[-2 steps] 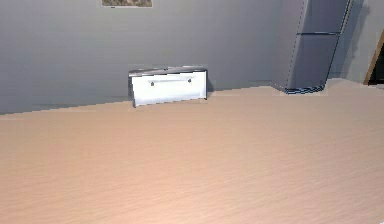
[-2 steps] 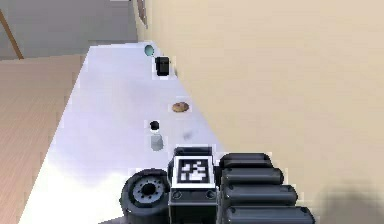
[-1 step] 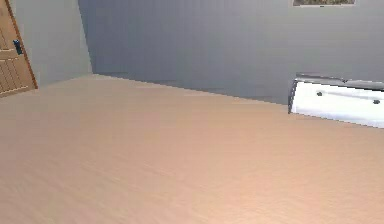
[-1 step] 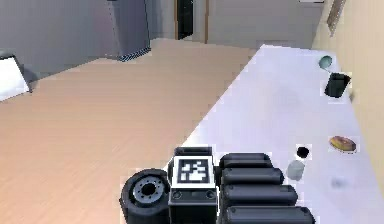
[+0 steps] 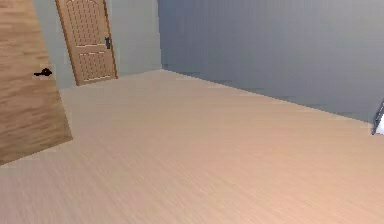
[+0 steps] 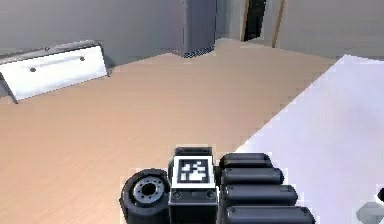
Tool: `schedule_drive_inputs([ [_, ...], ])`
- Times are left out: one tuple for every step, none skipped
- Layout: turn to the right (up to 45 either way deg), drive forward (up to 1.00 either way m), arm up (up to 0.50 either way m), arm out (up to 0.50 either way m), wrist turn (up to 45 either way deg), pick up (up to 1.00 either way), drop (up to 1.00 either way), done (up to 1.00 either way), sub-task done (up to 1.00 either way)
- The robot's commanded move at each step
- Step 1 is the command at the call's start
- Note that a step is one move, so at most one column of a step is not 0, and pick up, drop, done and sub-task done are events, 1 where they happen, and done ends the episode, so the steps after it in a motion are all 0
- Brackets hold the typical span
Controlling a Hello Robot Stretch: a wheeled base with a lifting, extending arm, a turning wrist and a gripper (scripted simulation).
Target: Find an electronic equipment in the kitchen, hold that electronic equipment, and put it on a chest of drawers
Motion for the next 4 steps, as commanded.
schedule_drive_inputs([
  [0.0,0.3,0.0,0.0,0.0,0.0,0.0,0.0,0.0],
  [45.0,0.0,0.0,0.0,0.0,0.0,0.0,0.0,0.0],
  [24.0,0.0,0.0,0.0,0.0,0.0,0.0,0.0,0.0],
  [0.0,0.5,0.0,0.0,0.0,0.0,0.0,0.0,0.0],
])
